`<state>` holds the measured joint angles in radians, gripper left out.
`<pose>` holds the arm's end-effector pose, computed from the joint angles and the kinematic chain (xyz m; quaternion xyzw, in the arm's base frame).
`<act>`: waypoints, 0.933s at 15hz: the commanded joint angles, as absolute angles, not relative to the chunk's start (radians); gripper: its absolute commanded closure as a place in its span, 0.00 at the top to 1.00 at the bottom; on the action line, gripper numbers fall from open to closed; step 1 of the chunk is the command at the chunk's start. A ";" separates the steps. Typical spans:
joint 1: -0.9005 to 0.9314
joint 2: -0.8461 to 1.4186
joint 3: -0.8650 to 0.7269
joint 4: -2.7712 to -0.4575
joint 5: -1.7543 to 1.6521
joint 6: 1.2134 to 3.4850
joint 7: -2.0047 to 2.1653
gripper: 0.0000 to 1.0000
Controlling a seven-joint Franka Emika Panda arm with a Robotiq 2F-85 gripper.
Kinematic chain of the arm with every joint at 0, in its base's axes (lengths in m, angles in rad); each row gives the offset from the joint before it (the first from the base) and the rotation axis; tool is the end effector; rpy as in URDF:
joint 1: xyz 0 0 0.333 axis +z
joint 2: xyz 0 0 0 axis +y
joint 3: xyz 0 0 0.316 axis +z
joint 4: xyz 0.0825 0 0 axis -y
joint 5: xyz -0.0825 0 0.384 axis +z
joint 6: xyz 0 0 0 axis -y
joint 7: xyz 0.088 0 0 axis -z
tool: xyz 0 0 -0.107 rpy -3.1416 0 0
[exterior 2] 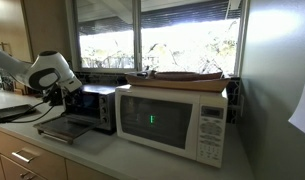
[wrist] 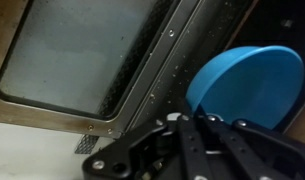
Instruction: Open the toaster oven and put the blue bowl in the oven then close the oven door
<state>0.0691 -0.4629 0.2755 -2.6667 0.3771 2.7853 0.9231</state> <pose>0.4032 0.1288 0.4431 -0.8652 0.4104 -0.1989 0.2086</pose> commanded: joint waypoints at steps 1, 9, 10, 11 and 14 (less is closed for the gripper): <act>0.061 -0.425 0.287 -2.651 0.348 2.827 0.972 0.05; 0.071 -0.397 0.275 -2.638 0.353 2.855 0.973 0.70; 0.078 -0.402 0.270 -2.644 0.357 2.861 0.963 0.80; 0.085 -0.404 0.264 -2.650 0.361 2.866 0.951 0.88; 0.136 -0.412 0.220 -2.678 0.407 2.888 0.893 1.00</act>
<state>0.0887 -0.4191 0.2655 -2.6661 0.3740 2.8286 0.9321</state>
